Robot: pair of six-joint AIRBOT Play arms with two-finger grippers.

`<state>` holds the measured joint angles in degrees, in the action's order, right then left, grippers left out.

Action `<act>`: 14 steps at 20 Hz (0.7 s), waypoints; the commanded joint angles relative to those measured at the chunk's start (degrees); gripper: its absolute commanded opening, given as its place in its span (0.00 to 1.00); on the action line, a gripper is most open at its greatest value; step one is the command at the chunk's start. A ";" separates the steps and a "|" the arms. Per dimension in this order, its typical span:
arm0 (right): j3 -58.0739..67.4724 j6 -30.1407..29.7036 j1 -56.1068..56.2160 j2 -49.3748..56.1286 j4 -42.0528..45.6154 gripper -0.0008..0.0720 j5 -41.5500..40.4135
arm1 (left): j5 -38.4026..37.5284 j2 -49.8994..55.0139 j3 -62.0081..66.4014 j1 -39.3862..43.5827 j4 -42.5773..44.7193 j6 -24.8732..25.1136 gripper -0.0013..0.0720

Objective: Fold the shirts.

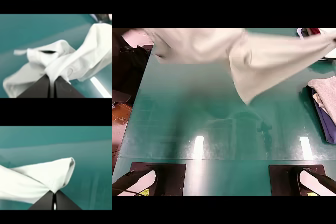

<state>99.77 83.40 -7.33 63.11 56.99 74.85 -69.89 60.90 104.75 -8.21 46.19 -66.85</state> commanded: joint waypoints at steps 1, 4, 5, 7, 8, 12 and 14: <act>9.53 -1.18 0.33 -0.42 0.09 0.03 0.72 | 0.70 -4.63 9.92 -0.66 0.76 -0.26 0.06; 11.93 -1.18 0.33 -2.36 0.24 0.03 0.72 | -1.18 -5.49 10.78 -0.66 0.59 -0.98 0.06; 11.19 -1.18 0.33 -3.30 0.24 0.03 0.79 | -2.43 -5.42 9.94 -0.66 0.61 -1.70 0.06; 7.10 -1.16 0.33 -5.88 0.22 0.03 0.83 | -4.90 -5.33 5.88 -0.66 0.61 -2.80 0.06; 4.22 -1.18 0.33 -7.10 0.22 0.03 0.87 | -6.27 -5.33 2.67 -0.66 0.61 -2.86 0.06; -11.17 -1.11 0.33 -11.28 0.04 0.03 4.37 | -11.08 -5.31 -18.23 -0.66 0.57 -3.13 0.06; -19.23 -1.11 0.33 -12.52 0.07 0.03 5.73 | -11.58 -5.33 -31.58 -0.66 0.55 -3.30 0.06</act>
<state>90.37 82.28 -7.05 52.84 57.21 78.11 -78.65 55.66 88.14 -8.86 46.94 -69.78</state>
